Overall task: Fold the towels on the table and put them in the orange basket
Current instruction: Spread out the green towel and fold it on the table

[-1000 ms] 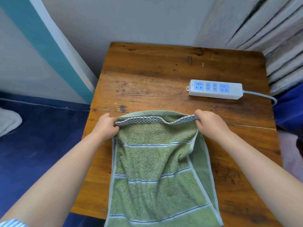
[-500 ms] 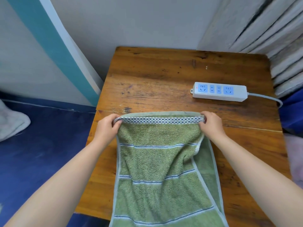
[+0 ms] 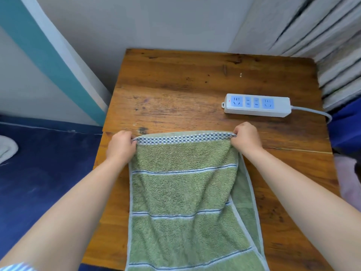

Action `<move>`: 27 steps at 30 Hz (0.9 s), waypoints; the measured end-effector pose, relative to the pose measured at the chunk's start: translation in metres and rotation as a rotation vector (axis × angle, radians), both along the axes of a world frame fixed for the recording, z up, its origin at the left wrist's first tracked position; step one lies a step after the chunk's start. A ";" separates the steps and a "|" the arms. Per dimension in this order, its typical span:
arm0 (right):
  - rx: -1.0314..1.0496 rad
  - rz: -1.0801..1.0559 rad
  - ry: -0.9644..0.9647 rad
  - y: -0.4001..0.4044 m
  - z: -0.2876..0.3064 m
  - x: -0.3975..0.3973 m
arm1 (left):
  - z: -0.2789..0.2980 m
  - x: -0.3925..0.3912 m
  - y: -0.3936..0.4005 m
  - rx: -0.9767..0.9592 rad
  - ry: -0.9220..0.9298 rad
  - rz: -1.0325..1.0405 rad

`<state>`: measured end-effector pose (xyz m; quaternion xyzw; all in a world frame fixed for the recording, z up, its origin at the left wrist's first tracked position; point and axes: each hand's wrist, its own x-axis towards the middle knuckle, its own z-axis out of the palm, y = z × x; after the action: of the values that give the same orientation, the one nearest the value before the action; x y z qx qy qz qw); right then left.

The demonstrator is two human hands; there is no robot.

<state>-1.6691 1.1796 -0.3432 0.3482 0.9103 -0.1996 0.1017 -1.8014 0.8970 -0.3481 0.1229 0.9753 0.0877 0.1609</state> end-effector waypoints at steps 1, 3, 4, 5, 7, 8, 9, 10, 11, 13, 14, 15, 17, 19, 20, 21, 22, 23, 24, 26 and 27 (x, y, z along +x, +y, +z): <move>0.010 0.025 -0.022 0.001 -0.002 -0.001 | -0.002 -0.003 0.001 -0.022 -0.046 -0.041; -0.014 0.059 -0.059 0.002 -0.003 -0.004 | -0.006 -0.006 0.002 -0.036 -0.108 -0.065; -0.034 0.078 -0.092 0.003 -0.002 -0.006 | -0.007 -0.007 0.001 -0.030 -0.128 -0.059; -0.051 0.100 -0.128 0.005 0.000 -0.008 | -0.007 -0.008 0.001 -0.025 -0.145 -0.052; -0.073 0.126 -0.182 0.008 0.003 -0.012 | -0.004 -0.010 0.000 -0.024 -0.190 -0.057; -0.074 0.128 -0.187 0.009 0.004 -0.013 | -0.002 -0.011 0.001 -0.026 -0.215 -0.068; -0.068 0.123 -0.179 0.010 0.005 -0.014 | 0.000 -0.012 0.001 -0.026 -0.236 -0.077; -0.064 0.114 -0.170 0.010 0.006 -0.013 | 0.001 -0.012 0.001 -0.014 -0.254 -0.078; -0.061 0.106 -0.159 0.010 0.006 -0.012 | 0.002 -0.012 0.001 0.017 -0.270 -0.068; -0.056 0.098 -0.137 0.009 0.007 -0.010 | 0.003 -0.011 0.001 0.109 -0.286 -0.024; -0.057 0.091 -0.125 0.009 0.008 -0.009 | 0.004 -0.011 0.002 0.152 -0.278 0.000; -0.061 0.082 -0.112 0.010 0.009 -0.008 | 0.003 -0.010 0.001 0.188 -0.266 0.024; -0.070 0.071 -0.097 0.013 0.011 -0.007 | 0.003 -0.009 -0.003 0.263 -0.242 0.083; -0.083 0.052 -0.096 0.016 0.014 -0.005 | 0.004 -0.008 -0.009 0.335 -0.232 0.139; -0.090 0.040 -0.099 0.017 0.015 -0.004 | 0.006 -0.007 -0.013 0.353 -0.228 0.152; -0.092 0.034 -0.102 0.018 0.017 -0.003 | 0.008 -0.007 -0.017 0.362 -0.221 0.157; -0.092 0.033 -0.106 0.018 0.020 -0.003 | 0.010 -0.006 -0.019 0.367 -0.206 0.153; -0.091 0.035 -0.114 0.017 0.023 -0.002 | 0.013 -0.005 -0.021 0.375 -0.198 0.146; -0.088 0.040 -0.126 0.016 0.028 -0.002 | 0.017 -0.005 -0.022 0.383 -0.189 0.137; -0.084 0.053 -0.162 0.013 0.041 -0.002 | 0.027 -0.003 -0.025 0.403 -0.184 0.116; -0.092 0.055 -0.181 0.012 0.050 -0.002 | 0.034 -0.002 -0.027 0.405 -0.181 0.095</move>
<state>-1.6714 1.1915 -0.2933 0.3344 0.8966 -0.2059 0.2048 -1.8037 0.8699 -0.3140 0.0984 0.9241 0.2998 0.2155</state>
